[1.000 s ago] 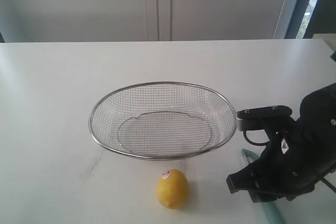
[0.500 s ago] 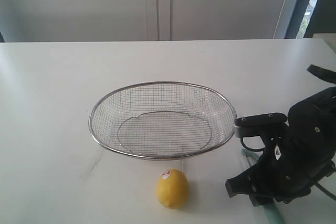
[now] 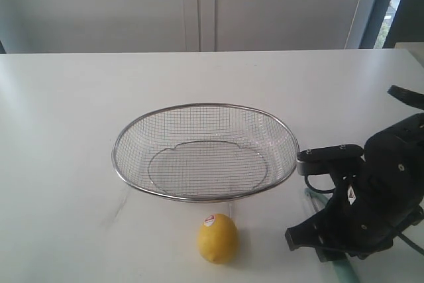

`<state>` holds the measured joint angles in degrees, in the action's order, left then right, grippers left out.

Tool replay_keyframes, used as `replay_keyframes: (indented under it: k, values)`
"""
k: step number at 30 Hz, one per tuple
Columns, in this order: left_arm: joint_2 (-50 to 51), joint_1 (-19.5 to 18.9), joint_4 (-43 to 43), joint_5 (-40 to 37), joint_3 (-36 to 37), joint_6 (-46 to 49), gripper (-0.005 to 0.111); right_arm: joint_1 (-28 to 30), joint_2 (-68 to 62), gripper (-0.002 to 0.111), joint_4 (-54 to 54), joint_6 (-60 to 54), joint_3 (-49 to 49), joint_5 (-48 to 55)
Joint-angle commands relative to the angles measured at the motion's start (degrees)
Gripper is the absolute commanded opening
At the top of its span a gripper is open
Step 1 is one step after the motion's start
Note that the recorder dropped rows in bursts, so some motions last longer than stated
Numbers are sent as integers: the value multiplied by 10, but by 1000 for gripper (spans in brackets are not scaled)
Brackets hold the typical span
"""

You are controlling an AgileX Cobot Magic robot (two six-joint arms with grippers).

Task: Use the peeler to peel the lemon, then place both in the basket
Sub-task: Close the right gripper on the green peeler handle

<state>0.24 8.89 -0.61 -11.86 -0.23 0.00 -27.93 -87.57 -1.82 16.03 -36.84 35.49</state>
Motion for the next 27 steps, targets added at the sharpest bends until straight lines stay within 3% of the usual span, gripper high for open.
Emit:
replay_keyframes:
  k: [1, 27]
  values:
    - [-2, 5, -6, -2, 2, 0, 0, 6, 0, 42, -7, 3, 3, 3]
    - [-2, 5, -6, -2, 2, 0, 0, 6, 0, 42, 5, 7, 25, -13]
